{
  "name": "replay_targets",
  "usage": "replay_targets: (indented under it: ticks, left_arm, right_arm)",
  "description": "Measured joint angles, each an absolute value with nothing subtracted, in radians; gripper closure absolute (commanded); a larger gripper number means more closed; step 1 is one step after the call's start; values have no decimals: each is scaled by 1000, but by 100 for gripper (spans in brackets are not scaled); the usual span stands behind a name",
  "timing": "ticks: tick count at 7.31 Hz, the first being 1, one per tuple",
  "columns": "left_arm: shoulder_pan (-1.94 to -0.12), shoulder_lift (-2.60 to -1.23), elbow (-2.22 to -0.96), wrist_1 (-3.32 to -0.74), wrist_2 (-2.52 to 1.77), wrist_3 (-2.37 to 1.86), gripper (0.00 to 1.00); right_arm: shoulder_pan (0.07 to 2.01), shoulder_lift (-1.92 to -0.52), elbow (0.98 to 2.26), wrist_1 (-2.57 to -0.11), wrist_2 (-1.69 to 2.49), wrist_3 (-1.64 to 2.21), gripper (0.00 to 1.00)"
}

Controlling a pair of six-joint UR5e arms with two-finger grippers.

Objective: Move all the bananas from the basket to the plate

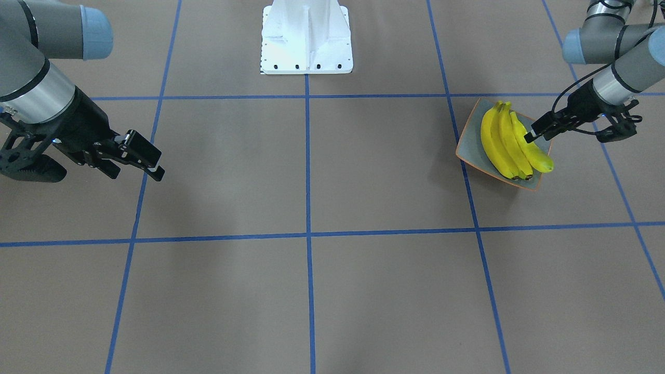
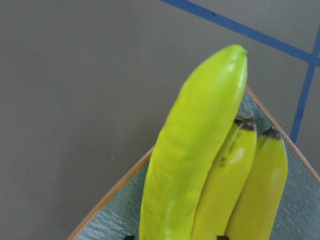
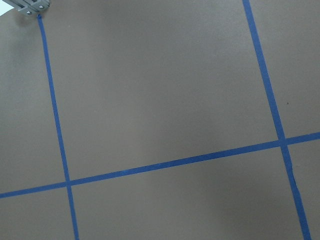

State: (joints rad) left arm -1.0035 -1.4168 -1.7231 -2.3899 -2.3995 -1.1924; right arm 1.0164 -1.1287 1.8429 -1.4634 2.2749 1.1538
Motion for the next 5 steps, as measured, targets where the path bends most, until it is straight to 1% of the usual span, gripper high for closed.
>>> replay_targets:
  ticks: [3, 5]
  left_arm:
    - [-1021, -1406, -1752, -2402, -2414, -1189, 0]
    - [-1080, -1481, -1749, -2385, -2429, -1187, 0]
  right_arm:
    - [1026, -1137, 1843, -1464, 2276, 1132, 0]
    - [1068, -1195, 1844, -1467, 2277, 1015, 0]
